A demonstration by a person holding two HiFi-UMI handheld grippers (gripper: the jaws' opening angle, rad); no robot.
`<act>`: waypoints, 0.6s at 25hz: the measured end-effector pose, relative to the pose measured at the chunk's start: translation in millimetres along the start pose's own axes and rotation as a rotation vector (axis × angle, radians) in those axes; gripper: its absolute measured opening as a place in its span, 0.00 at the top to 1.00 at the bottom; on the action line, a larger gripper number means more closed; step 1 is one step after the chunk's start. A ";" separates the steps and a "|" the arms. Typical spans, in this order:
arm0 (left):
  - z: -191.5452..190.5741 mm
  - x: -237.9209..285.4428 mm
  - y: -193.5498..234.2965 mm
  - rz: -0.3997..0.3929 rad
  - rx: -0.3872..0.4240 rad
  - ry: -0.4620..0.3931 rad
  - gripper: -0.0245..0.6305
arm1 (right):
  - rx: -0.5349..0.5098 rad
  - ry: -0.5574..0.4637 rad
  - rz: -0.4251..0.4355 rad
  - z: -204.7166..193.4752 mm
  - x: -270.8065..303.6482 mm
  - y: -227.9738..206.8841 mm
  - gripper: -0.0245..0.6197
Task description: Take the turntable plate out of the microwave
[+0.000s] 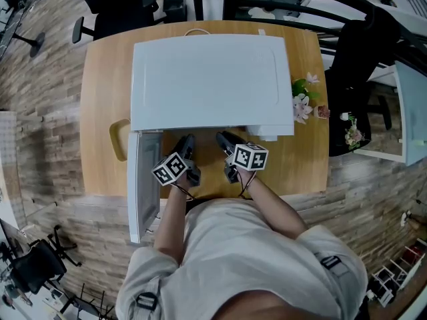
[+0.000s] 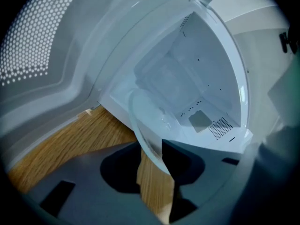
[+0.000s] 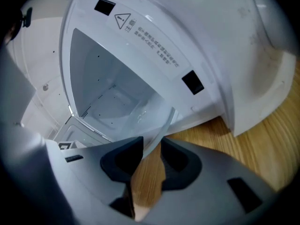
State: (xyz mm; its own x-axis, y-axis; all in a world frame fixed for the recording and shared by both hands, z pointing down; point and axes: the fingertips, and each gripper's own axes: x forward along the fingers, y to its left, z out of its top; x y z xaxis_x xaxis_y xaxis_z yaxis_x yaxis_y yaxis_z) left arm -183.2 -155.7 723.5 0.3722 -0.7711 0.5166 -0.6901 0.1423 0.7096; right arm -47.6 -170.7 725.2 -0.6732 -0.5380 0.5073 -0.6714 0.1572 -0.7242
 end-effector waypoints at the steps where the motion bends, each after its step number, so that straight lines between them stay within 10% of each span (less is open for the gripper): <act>1: -2.6 -2.3 -0.1 0.001 -0.001 0.005 0.73 | -0.002 0.005 0.000 -2.1 -2.0 0.6 0.77; 15: -18.6 -23.8 1.5 0.006 0.009 0.000 0.73 | -0.009 0.021 0.022 -18.1 -15.8 0.4 0.75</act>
State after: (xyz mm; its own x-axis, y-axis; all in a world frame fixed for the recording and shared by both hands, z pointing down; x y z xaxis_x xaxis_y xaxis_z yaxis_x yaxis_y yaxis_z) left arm -181.5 -125.6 721.2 0.3680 -0.7704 0.5206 -0.6976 0.1415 0.7024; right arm -42.8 -147.2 725.4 -0.6939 -0.5171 0.5011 -0.6593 0.1765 -0.7309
